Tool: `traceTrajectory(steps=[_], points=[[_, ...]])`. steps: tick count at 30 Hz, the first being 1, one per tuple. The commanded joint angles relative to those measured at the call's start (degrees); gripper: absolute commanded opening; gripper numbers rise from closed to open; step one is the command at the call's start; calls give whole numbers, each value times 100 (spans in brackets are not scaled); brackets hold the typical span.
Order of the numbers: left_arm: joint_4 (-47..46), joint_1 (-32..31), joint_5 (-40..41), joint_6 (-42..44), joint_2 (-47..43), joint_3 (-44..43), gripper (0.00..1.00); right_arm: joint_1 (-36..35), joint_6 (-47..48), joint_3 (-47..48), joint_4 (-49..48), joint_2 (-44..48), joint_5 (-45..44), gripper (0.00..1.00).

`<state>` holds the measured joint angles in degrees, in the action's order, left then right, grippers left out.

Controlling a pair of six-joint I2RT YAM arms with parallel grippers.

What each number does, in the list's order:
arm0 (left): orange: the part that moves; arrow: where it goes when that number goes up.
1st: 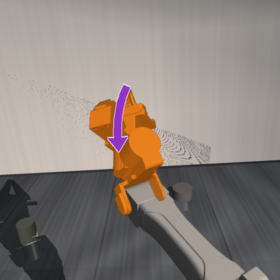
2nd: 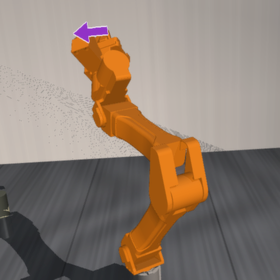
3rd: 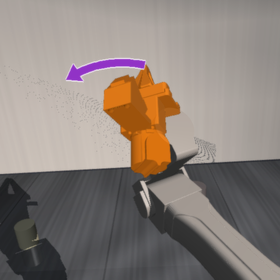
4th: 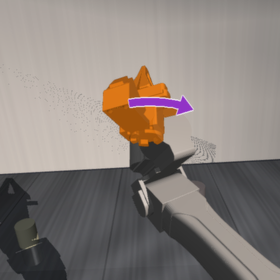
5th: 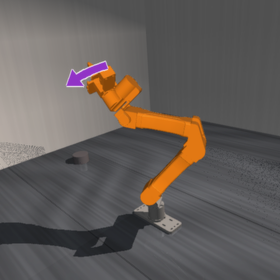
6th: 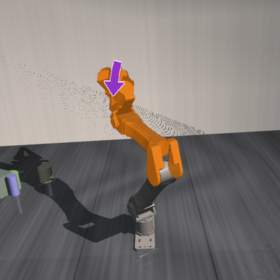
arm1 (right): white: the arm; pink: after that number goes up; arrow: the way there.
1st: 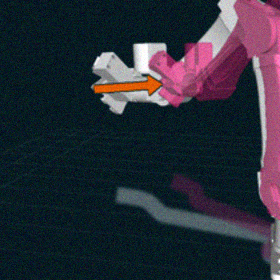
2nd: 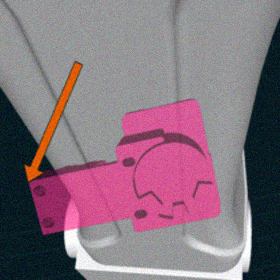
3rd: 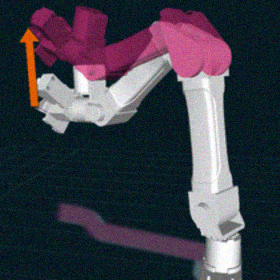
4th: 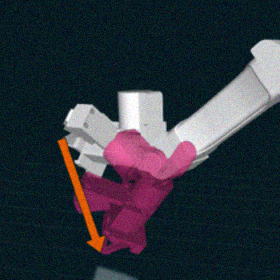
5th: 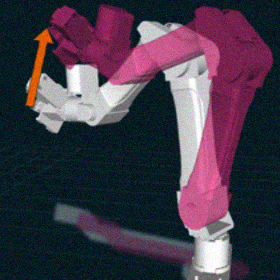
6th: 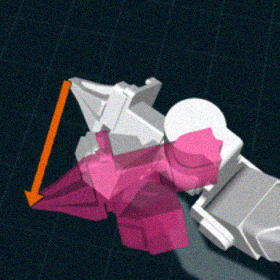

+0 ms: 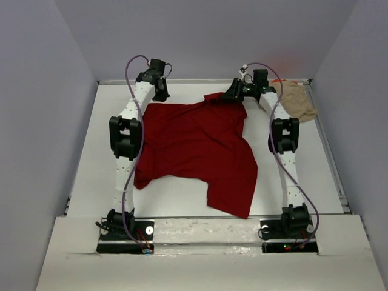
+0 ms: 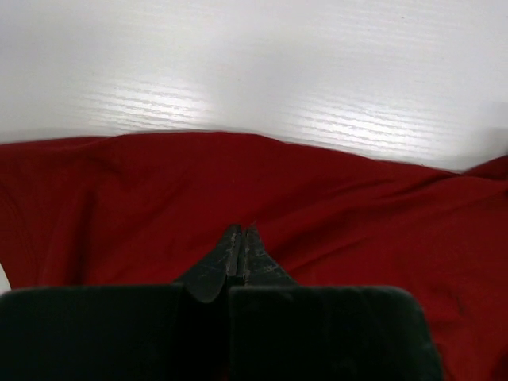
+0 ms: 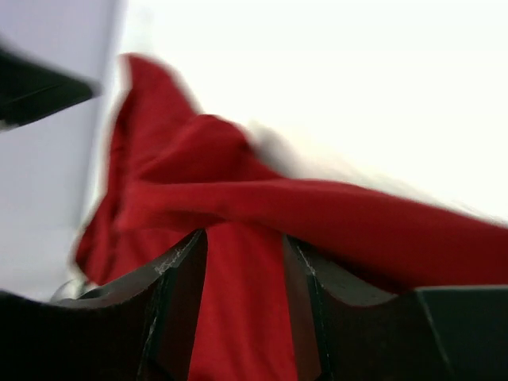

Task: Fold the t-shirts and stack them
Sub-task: Flatten the tshirt out

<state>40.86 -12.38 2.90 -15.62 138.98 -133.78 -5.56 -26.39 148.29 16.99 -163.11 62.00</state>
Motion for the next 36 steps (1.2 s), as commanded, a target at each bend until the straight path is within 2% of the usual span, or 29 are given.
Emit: traceTrajectory(steps=[1, 2, 4, 5, 9, 10, 11, 12, 13, 14, 18, 19, 20, 22, 25, 29, 33, 36], points=[[-43, -124, 80, 111, -635, 194, 0, 46, 1733, 61, 2008, 1112, -2558, 47], [-113, -142, 97, 103, -687, 264, 0, 46, 1943, -288, 2114, 1280, -3335, 47], [-218, -159, 132, 85, -784, 465, 0, -14, 2251, -816, 2115, 1779, -3772, 47], [-262, -177, 141, 85, -863, 519, 0, -15, 2348, -932, 2124, 1913, -4261, 48], [-281, -212, 167, 76, -978, 616, 0, -15, 2490, -1074, 2334, 2327, -4696, 46], [-280, -229, 167, 76, -1004, 642, 0, -15, 2472, -1057, 2526, 2353, -4740, 41], [-307, -264, 176, 85, -1082, 738, 0, -15, 2437, -1230, 2572, 2493, -4741, 27], [-307, -265, 185, 94, -1135, 800, 0, -67, 2428, -1450, 2563, 2625, -4723, 27], [-350, -317, 211, 94, -1197, 887, 0, -68, 2393, -1722, 2511, 2774, -4680, 10], [-377, -335, 246, 103, -1337, 1115, 0, -137, 2350, -2038, 2250, 3124, -4496, 1], [-649, -466, 132, 6, -1742, 1889, 0, -252, 1850, -3941, 1424, 3863, -3915, 0], [-658, -467, 54, 15, -1821, 2029, 0, -339, 1761, -3948, 1421, 4013, -3915, 0], [-658, -493, -43, -11, -1961, 2283, 0, -410, 1717, -4557, 1099, 4154, -3932, 0], [-509, -519, -87, -99, -2084, 2548, 0, -656, 1734, -5149, 929, 4480, -4133, 0], [-579, -520, -123, -65, -2182, 2961, 0, -858, 1743, -5494, 859, 4665, -4363, 0], [-606, -502, -113, -47, -2042, 2972, 0, -912, 1716, -5574, 665, 4683, -4258, 0], [-711, -283, -974, -64, -1822, 2813, 0, -912, 1936, -5276, 639, 4473, -3995, 0], [-920, -168, -1711, -47, -1716, 2672, 0, -912, 2076, -4960, 630, 4218, -3441, 0]])
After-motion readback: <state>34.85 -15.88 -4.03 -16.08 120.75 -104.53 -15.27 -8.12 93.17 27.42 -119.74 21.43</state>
